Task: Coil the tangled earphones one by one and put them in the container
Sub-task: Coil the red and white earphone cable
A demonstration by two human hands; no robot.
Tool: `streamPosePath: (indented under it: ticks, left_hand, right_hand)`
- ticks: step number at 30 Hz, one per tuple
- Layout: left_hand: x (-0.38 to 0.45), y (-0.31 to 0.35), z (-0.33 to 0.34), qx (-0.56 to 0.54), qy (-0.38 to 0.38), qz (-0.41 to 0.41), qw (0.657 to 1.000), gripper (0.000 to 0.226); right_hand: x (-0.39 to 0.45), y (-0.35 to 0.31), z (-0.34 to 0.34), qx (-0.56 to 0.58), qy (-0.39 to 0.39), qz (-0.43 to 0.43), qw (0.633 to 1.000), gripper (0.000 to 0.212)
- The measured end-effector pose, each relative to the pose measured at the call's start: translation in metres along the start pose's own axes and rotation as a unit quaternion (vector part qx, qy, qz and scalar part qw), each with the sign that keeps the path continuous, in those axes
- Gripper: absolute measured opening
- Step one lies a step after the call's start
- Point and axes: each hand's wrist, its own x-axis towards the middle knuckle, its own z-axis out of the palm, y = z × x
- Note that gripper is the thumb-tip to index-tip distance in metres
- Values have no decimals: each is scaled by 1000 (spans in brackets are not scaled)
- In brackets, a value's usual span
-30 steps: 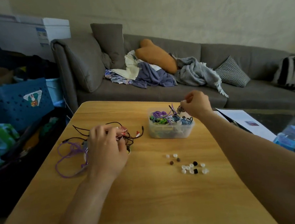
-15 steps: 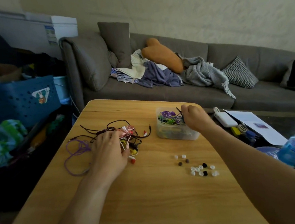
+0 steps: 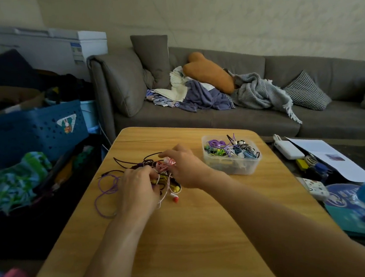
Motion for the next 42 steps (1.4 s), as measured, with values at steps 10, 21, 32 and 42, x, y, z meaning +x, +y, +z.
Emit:
streamPosePath:
  ticks: [10, 21, 32, 42]
  left_hand:
    - [0, -1, 0, -20, 22, 13, 999, 28]
    - [-25, 38, -11, -253, 132, 65, 956, 31]
    - [-54, 58, 3, -280, -164, 111, 939, 13]
    - [-50, 45, 3, -179, -236, 61, 953, 41]
  right_hand:
    - [21, 9, -23, 124, 140, 59, 980, 13]
    - [-54, -5, -73, 621, 170, 165, 748, 22]
    - [-132, 14, -34, 797, 135, 273, 521, 19]
    - [-150, 32, -25, 815, 78, 340, 463, 15]
